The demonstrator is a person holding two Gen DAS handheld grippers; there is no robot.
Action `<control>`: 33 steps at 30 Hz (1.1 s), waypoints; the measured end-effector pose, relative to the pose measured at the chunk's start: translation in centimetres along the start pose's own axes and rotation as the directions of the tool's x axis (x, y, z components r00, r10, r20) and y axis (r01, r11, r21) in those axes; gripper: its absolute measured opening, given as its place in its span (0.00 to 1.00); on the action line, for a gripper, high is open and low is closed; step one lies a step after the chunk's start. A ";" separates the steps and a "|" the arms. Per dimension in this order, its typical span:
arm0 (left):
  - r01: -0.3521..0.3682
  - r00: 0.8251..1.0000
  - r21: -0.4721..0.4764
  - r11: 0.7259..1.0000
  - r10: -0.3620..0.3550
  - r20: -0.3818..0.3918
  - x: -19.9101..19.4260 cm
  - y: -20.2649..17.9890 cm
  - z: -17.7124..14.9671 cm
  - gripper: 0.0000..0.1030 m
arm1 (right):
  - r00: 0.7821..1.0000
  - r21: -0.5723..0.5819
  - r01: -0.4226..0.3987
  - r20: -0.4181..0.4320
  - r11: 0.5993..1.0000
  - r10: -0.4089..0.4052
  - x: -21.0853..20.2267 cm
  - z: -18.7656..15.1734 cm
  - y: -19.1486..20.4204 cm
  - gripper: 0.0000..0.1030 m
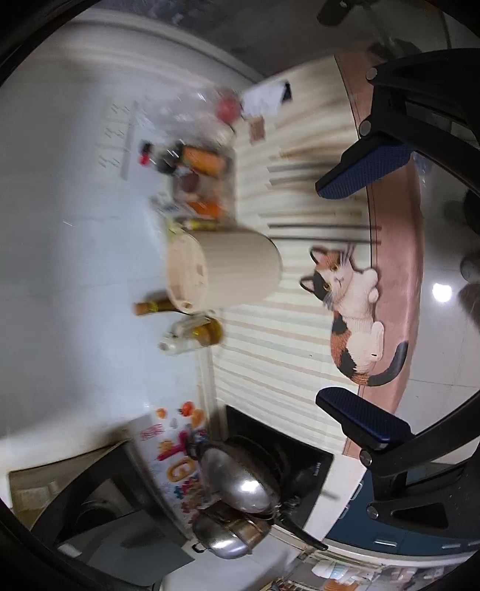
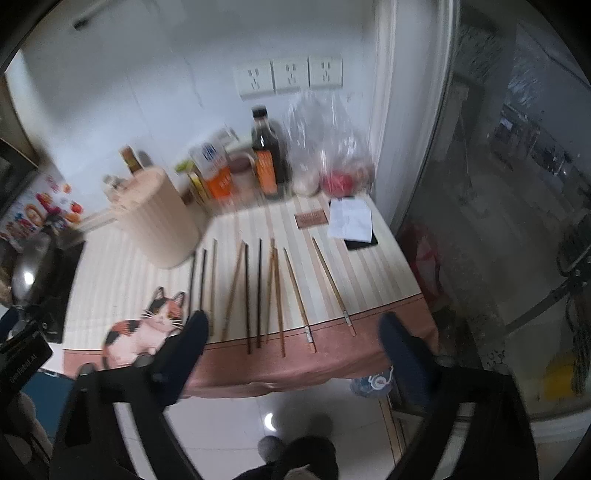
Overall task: Organize utensils
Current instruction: 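Grasp a dark chopstick with the left tool while the right tool grasps a light wooden chopstick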
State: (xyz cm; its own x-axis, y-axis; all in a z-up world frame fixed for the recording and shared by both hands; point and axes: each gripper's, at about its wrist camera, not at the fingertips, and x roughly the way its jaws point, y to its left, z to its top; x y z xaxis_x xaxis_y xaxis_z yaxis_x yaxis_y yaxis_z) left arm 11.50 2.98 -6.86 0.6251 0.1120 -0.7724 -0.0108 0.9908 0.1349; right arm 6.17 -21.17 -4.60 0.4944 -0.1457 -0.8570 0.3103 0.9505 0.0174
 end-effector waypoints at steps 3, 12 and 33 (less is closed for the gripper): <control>0.026 0.992 0.000 1.000 -0.026 -0.125 5.8 -0.6 0.0 0.99 | 0.994 -0.017 -0.011 -0.107 1.000 0.009 6.1 1.0 -0.2 0.61; 0.053 0.926 0.054 0.997 -0.028 -0.378 20.8 -5.4 -0.8 0.58 | 0.925 -0.056 -0.089 -0.374 0.994 0.062 23.4 3.0 -1.4 0.53; 0.087 0.862 -0.015 0.996 -0.083 -0.500 30.0 -8.7 -2.7 0.05 | 0.834 -0.237 -0.087 -0.549 0.968 -0.060 38.0 4.8 2.1 0.07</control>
State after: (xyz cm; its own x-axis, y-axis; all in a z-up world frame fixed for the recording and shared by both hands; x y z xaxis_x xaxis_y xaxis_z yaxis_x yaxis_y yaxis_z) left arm 28.28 -2.12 -32.89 0.1490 0.0525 -0.9874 0.0323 0.9978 0.0580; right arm 29.49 -26.05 -34.72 -0.0522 -0.0275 -0.9983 0.0654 0.9974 -0.0309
